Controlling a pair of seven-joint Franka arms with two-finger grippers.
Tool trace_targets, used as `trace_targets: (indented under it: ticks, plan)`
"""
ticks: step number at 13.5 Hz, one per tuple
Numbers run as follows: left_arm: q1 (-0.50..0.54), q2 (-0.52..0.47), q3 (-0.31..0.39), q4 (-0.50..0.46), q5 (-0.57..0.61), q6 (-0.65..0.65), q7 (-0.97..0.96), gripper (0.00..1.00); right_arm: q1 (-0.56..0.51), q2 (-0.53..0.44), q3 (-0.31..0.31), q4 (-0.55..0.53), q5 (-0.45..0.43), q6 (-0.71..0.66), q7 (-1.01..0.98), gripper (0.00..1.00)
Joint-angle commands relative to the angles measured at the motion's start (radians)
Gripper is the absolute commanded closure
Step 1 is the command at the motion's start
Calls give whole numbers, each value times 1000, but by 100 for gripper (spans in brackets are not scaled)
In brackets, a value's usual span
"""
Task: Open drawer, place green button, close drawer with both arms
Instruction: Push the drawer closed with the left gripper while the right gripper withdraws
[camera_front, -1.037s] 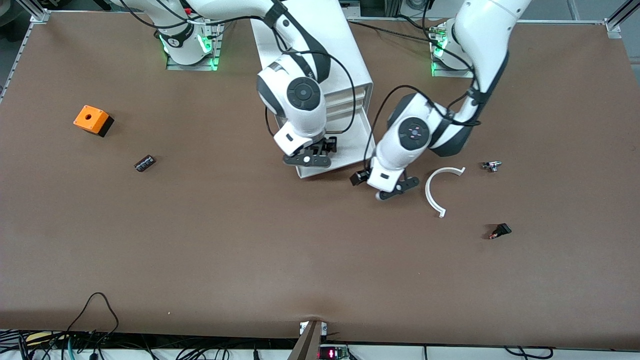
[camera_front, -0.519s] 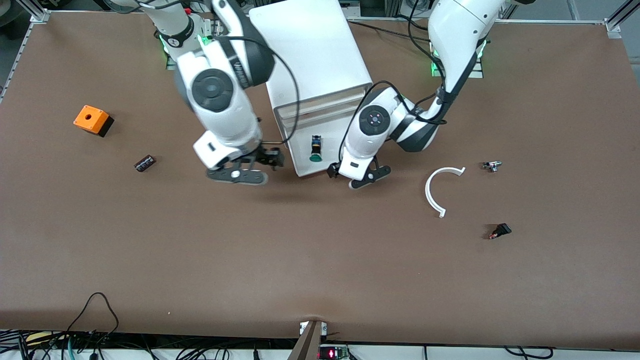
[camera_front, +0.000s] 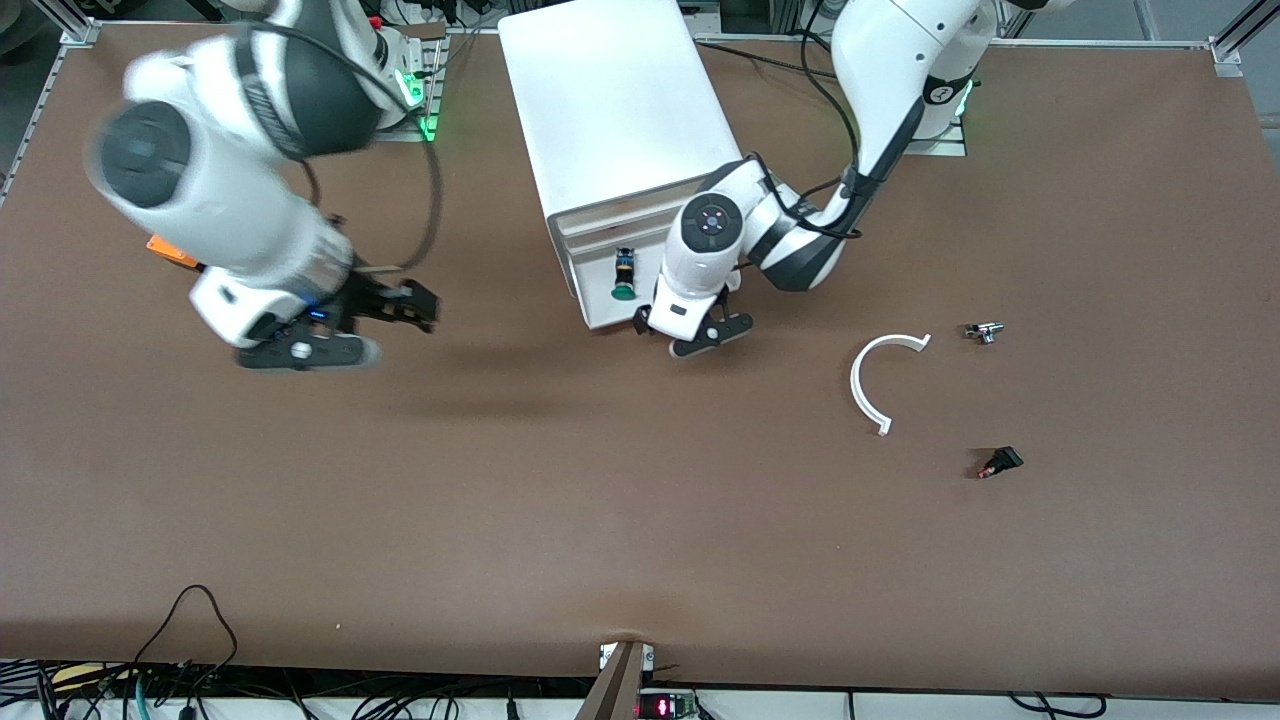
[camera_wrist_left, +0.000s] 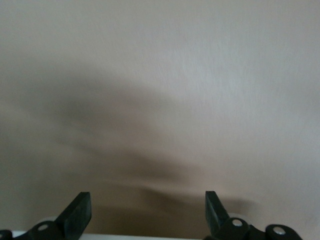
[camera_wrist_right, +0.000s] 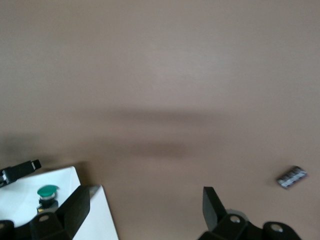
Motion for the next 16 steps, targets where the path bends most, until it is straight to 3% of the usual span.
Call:
trace_targets:
  ticks: [1, 3, 5, 9, 12, 16]
  plan:
    - [-34, 10, -29, 17, 3, -39, -31, 0, 5, -136, -64, -104, 19, -32, -140, 0]
    - [-34, 10, -63, 15, 3, -56, -31, 0, -36, -194, -84, -132, 7, -69, -226, 0]
    - [-32, 21, -93, 15, 3, -67, -14, 0, -125, -227, -37, -133, -18, -95, -292, 0]
    - [-18, 69, -141, 17, -37, -82, 95, 0, -432, -317, 202, -225, -62, -79, -436, 0]
    - [3, 60, -140, 27, -38, -100, 104, 0, -566, -346, 336, -267, -116, -48, -490, 0]
    - [123, 15, -143, 147, -28, -284, 130, 0, -581, -368, 355, -298, -164, 7, -521, 0]
